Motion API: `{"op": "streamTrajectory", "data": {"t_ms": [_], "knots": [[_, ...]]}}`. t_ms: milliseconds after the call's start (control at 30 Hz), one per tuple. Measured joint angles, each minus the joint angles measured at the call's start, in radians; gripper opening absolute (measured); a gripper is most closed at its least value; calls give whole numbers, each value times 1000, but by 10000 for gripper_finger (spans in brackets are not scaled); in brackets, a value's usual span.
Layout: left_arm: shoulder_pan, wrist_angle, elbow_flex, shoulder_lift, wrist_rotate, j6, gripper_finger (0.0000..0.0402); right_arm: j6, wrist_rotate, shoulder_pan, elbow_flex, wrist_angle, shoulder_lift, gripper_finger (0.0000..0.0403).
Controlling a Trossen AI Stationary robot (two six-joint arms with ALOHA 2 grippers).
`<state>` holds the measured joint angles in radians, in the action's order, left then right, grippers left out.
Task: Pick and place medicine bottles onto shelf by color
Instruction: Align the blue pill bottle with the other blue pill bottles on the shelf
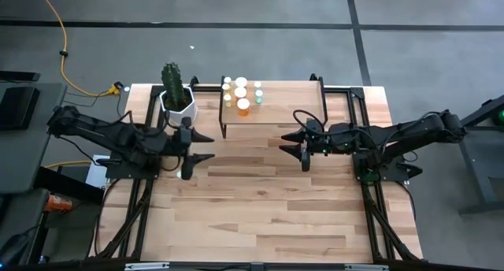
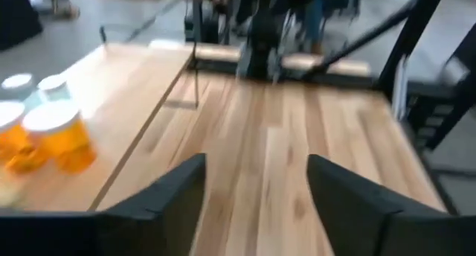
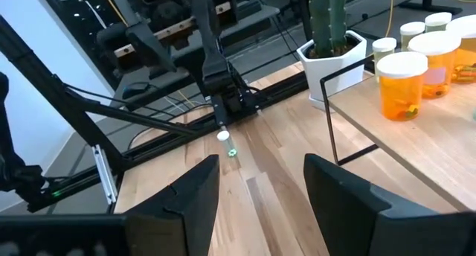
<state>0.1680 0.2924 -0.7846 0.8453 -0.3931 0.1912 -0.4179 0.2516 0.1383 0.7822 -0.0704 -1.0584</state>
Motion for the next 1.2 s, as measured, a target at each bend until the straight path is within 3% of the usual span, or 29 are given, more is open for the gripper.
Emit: {"op": "streamTrajectory", "data": {"t_ms": [133,300,600,733,867,1000,1200], "knots": [[0,226,-103,3,8,41,282,0,0,0,0,0,0,188],[0,466,-172,19,107,140,334,0,0,0,0,2,-1,188],[88,859,-123,77,236,348,338,-3,0,0,0,7,-1,188],[176,870,-17,83,276,437,332,0,0,0,1,10,-1,188],[245,866,77,86,232,534,329,0,0,0,1,11,-1,188],[267,812,118,95,179,557,328,-9,0,0,1,12,-1,188],[266,770,161,140,179,557,328,-10,0,0,1,23,-1,188]]}}
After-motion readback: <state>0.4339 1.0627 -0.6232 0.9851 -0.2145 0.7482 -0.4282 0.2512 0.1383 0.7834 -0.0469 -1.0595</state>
